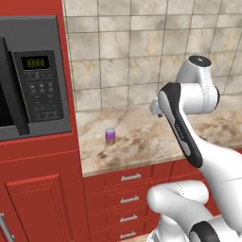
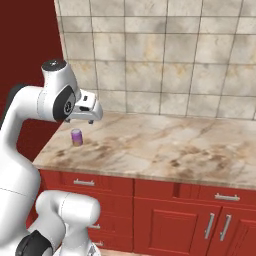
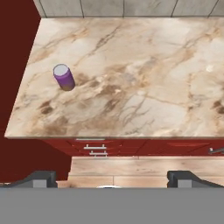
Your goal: Four empty soda cans are scattered around the kitchen. Gather all the cans and cluster them next to the stove for recycling.
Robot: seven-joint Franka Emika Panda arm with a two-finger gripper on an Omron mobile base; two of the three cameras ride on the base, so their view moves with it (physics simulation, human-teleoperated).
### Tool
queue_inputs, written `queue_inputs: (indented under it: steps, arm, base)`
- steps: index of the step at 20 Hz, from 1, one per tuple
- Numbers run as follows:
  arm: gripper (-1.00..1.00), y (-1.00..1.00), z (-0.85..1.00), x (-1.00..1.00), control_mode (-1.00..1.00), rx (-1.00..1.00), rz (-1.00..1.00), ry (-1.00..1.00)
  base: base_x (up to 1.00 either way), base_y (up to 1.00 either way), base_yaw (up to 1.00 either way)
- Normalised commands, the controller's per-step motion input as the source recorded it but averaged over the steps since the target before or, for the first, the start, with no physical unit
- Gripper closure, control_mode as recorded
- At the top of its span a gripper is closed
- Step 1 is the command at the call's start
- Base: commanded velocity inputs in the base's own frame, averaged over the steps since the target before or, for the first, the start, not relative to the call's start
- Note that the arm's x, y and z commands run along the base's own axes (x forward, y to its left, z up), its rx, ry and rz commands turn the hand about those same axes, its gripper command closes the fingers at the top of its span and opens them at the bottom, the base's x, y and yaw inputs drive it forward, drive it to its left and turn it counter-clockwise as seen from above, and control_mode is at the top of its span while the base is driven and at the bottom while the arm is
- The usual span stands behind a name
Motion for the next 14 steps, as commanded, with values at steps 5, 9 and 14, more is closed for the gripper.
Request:
queue_inputs:
  steps: [5, 9, 14]
  arm:
    - [-1.00, 0.00, 0.00, 0.00, 1.00, 0.00, 0.00, 0.00]
    - [-1.00, 0.00, 0.00, 0.00, 1.00, 0.00, 0.00, 0.00]
    - [-1.00, 0.00, 0.00, 0.00, 1.00, 0.00, 0.00, 0.00]
  base:
    - [0.01, 0.52, -0.01]
    - [0.15, 0.27, 0.01]
    - [0.23, 0.10, 0.02]
